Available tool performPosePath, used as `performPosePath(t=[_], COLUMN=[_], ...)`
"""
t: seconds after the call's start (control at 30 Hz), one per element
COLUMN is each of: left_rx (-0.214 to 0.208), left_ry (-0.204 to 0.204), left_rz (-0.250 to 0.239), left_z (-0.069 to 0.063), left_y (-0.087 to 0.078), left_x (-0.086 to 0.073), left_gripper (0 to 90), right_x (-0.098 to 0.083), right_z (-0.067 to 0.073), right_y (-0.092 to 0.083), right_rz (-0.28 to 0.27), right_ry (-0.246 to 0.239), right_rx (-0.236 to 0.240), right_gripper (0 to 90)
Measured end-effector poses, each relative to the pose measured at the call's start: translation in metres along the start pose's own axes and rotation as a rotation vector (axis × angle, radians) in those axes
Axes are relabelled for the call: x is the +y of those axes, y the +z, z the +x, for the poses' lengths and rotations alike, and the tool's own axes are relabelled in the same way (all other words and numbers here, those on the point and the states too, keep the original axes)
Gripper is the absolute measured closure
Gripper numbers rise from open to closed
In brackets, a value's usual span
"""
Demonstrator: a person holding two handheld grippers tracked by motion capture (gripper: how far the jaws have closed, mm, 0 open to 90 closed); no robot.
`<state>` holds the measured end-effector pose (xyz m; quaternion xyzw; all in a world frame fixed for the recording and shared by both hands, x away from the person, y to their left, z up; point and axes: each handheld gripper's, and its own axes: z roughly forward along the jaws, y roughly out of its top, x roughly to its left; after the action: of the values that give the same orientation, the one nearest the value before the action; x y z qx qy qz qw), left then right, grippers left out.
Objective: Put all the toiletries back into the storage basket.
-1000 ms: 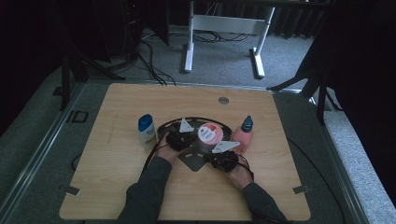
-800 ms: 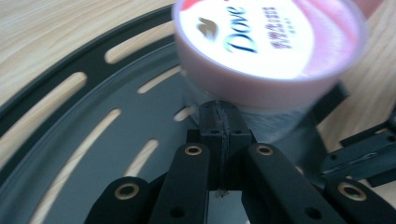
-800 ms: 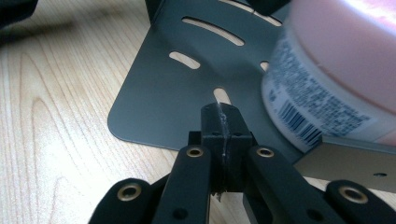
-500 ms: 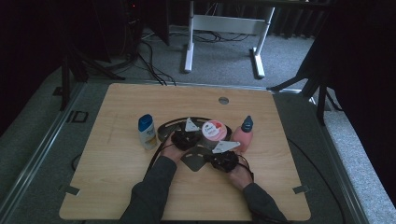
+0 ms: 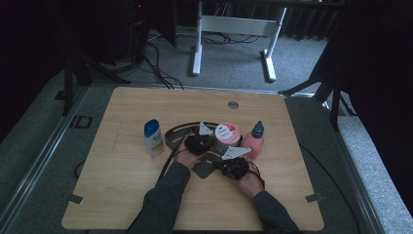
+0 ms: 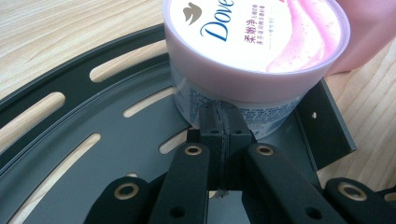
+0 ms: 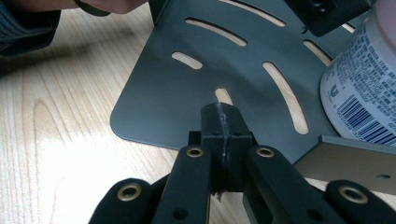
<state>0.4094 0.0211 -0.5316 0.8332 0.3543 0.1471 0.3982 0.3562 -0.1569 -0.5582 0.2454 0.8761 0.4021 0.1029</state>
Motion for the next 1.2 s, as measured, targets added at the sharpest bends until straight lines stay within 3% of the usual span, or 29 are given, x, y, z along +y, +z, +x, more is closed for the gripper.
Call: performPosePath(t=[0.33, 0.5, 0.87, 1.03, 1.2], left_rx=[-0.007, -0.007, 0.016, 0.012, 0.002], left_ry=[-0.004, 0.031, 0.045, 0.064, 0.056], left_rz=[-0.004, 0.015, 0.052, 0.080, 0.089], left_z=[-0.001, -0.004, 0.000, -0.003, -0.003], left_y=[0.000, -0.004, -0.035, -0.039, -0.039], left_x=[-0.001, -0.002, -0.041, -0.053, -0.060], left_gripper=[89.3, 87.4, 88.2, 88.9, 89.0], right_x=[0.000, 0.001, 0.009, 0.014, 0.015], right_z=[0.000, 0.000, 0.004, 0.000, -0.003], right_y=[0.000, 0.000, 0.006, 0.012, 0.014], right_rz=[0.001, 0.003, 0.023, 0.021, 0.025], right_ry=[0.000, 0.000, -0.026, -0.009, 0.001], right_rx=[0.001, 0.003, -0.014, -0.029, -0.035], right_gripper=[90.0, 90.0, 90.0, 90.0, 90.0])
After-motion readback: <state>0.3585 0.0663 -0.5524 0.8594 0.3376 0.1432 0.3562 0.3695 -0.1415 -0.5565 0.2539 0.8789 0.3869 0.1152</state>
